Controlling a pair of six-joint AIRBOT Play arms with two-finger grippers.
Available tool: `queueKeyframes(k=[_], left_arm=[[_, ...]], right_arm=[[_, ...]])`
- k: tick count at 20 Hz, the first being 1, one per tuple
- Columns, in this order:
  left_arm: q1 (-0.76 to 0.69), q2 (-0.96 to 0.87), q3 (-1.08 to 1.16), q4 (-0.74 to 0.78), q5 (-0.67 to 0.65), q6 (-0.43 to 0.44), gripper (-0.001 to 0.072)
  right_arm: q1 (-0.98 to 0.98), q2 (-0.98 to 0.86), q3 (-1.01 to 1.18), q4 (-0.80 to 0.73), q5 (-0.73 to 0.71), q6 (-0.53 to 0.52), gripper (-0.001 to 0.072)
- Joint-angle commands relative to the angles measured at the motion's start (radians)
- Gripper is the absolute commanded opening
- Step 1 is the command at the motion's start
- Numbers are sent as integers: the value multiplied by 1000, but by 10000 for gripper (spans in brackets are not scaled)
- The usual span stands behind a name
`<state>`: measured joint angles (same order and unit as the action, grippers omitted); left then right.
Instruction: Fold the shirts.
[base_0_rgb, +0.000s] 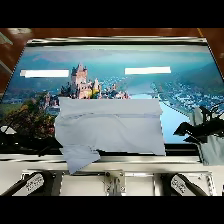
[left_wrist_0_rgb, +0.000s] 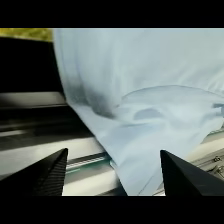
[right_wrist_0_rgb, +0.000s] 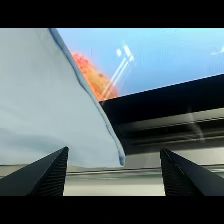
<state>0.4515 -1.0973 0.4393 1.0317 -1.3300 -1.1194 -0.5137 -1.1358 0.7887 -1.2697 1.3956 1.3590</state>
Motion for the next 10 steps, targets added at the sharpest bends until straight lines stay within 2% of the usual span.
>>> queueKeyframes(k=[1,9,10], left_arm=[[-71,-37,-17,-13,51,8,653],[-211,-188,-17,-90,142,8,641],[-232,-206,-17,-109,159,8,415]], right_arm=[[-3,5,-10,50,-34,-1,676],[-3,5,-10,69,-29,12,677],[-3,5,-10,69,-26,16,677]])
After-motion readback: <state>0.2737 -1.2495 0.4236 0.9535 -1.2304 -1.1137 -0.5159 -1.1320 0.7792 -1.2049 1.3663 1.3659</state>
